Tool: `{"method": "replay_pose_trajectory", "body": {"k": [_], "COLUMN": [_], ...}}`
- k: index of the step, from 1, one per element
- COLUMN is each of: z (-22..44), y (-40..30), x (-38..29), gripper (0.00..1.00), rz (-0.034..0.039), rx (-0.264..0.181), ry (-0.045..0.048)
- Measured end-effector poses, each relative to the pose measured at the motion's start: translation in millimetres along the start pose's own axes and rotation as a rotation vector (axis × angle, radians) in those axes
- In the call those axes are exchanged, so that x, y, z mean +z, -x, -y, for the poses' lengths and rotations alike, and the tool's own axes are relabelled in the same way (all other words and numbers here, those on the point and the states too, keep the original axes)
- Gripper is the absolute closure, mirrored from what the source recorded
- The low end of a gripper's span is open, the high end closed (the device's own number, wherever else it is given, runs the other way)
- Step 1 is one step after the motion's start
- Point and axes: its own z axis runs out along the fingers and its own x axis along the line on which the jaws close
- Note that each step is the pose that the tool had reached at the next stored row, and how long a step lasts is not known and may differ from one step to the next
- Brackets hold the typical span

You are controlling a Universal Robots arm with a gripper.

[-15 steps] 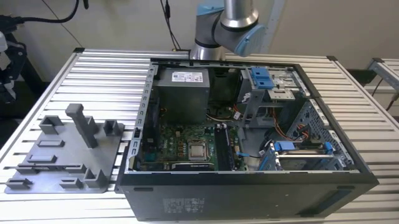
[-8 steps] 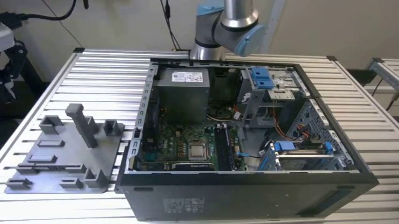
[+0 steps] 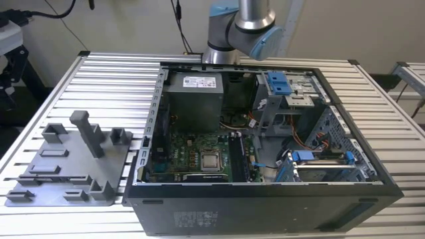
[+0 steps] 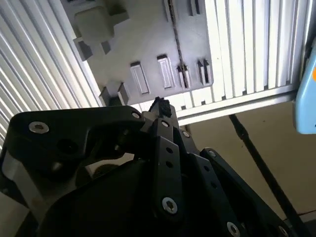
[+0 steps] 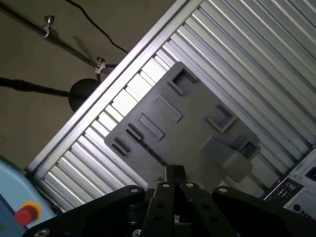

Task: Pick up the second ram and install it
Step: 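Pick up the second ram and move it above second insertion slot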

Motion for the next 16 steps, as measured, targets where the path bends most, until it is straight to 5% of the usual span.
{"method": "replay_pose_trajectory", "body": {"k": [16], "z": [0.0], "y": [0.0], "x": [0.5], "gripper": [0.89], "rz": [-0.0115], "rx": [-0.288], "ry": [0.0016]}}
